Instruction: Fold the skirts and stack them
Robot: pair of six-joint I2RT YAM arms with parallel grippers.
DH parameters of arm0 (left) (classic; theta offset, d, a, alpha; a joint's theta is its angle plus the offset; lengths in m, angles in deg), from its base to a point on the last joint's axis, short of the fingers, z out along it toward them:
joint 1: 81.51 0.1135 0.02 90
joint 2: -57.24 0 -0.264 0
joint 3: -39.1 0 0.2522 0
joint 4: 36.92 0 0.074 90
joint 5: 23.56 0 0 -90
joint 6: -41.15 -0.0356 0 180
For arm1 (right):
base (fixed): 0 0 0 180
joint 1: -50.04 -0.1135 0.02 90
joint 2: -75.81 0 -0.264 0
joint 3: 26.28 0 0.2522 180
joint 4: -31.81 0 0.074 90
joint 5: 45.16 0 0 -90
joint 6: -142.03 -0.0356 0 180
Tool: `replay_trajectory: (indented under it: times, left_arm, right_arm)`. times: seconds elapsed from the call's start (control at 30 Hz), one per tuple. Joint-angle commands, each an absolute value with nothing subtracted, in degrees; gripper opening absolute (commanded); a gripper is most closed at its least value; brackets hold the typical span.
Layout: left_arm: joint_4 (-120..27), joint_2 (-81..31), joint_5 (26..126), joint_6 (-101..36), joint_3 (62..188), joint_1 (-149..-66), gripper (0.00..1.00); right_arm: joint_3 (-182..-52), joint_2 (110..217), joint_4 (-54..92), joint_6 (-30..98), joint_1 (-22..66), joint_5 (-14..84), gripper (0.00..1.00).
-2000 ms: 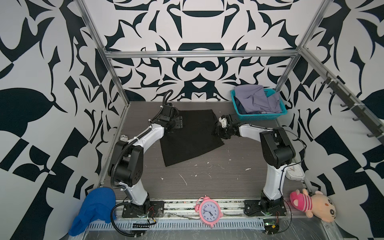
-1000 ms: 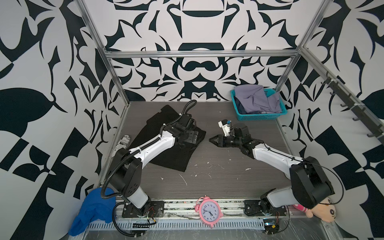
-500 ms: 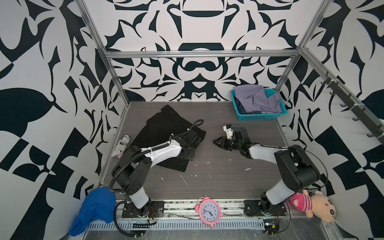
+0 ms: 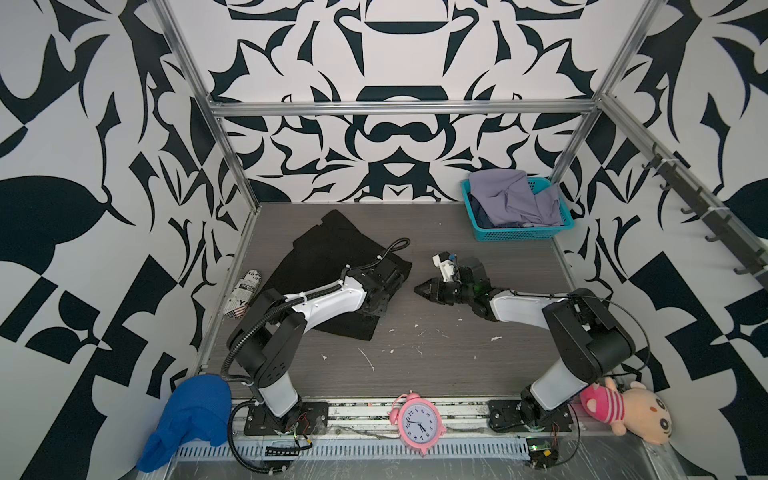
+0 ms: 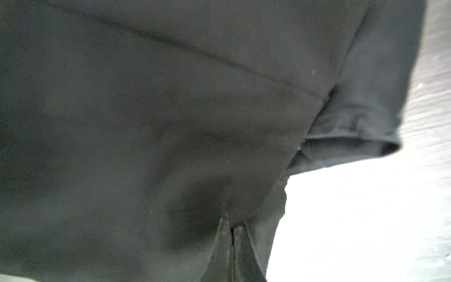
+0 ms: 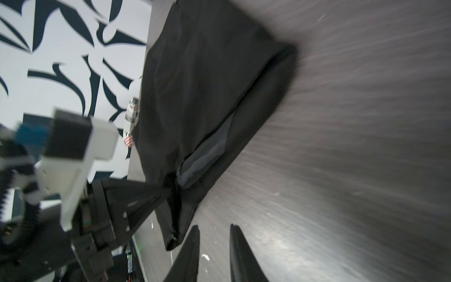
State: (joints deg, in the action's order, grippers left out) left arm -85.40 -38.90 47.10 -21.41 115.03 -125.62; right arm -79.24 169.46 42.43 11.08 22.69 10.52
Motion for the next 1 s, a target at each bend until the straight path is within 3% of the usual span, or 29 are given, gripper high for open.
replay_trajectory:
  times: [0.0, 0.67, 0.83, 0.97]
  left_arm:
    - [-87.9, -34.8, 43.2, -21.3, 116.2, -125.7, 0.00]
    - [-83.4, -24.6, 42.9, -24.7, 116.3, -125.8, 0.00]
    - [-82.2, -25.0, 43.6, -24.9, 116.2, -125.8, 0.00]
    - [-81.4, -25.3, 44.3, -24.9, 116.3, -125.8, 0.00]
  right_arm:
    - [-81.6, 170.3, 44.4, 12.4, 20.9, 10.2, 0.28]
    - [-98.8, 192.3, 60.3, 5.9, 13.8, 18.5, 0.32]
    - [-101.2, 196.6, 70.6, 0.9, 12.4, 21.5, 0.26]
    - [-106.4, 199.6, 68.7, 2.0, 10.9, 22.9, 0.27]
